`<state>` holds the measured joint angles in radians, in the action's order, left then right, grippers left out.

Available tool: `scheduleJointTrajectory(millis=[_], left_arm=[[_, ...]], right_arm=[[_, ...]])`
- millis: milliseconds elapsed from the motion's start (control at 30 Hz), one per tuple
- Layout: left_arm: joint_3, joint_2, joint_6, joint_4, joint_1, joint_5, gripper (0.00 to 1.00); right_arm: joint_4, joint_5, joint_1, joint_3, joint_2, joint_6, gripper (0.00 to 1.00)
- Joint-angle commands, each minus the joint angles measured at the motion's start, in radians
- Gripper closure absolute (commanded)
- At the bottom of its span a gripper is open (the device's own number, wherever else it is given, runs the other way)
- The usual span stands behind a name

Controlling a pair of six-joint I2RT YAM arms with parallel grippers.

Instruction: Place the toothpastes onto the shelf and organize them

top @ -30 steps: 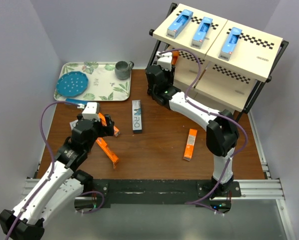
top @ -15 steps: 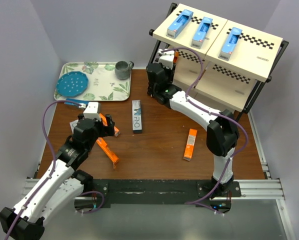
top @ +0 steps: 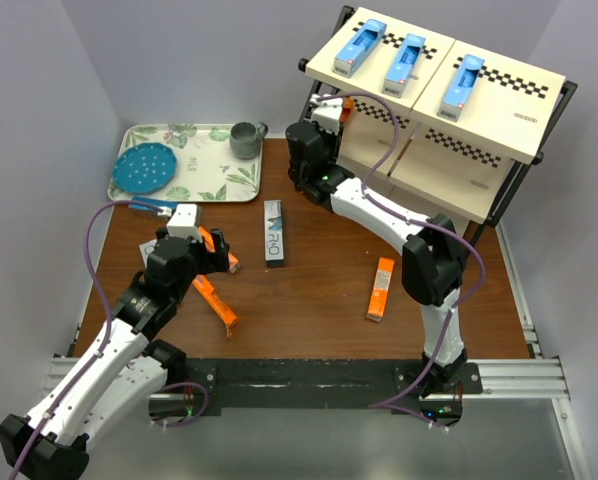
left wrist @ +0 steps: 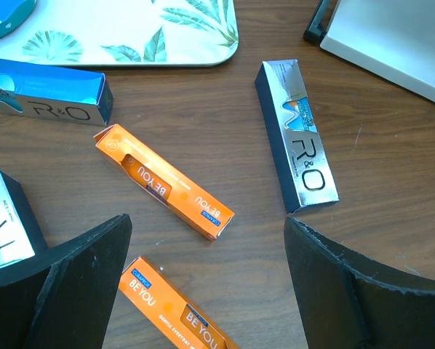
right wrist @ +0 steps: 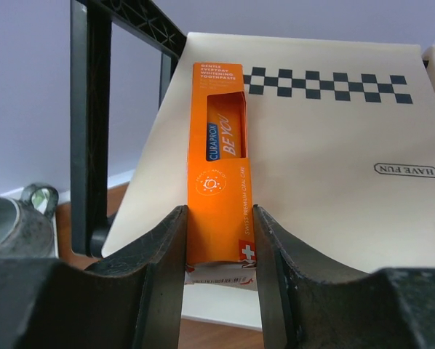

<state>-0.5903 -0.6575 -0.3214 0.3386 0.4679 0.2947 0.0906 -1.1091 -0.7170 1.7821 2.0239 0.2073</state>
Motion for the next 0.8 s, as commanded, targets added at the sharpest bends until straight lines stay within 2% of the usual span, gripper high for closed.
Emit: scheduleJointTrajectory(millis=[0, 433, 767], left_arm=[[-0.011, 0.001, 0.005, -0.016, 0.006, -0.002, 0.09], [-0.009, 0.009, 0.005, -0.016, 0.005, -0.009, 0.10], [-0.009, 0.006, 0.007, -0.018, 0.006, -0.019, 0.10]], right_arm=[[0.115, -0.070, -0.018, 0.069, 0.041, -0.041, 0.62], [0.241, -0.147, -0.027, 0.146, 0.136, -0.141, 0.60], [0.228, -0.198, -0.027, 0.227, 0.191, -0.171, 0.60]])
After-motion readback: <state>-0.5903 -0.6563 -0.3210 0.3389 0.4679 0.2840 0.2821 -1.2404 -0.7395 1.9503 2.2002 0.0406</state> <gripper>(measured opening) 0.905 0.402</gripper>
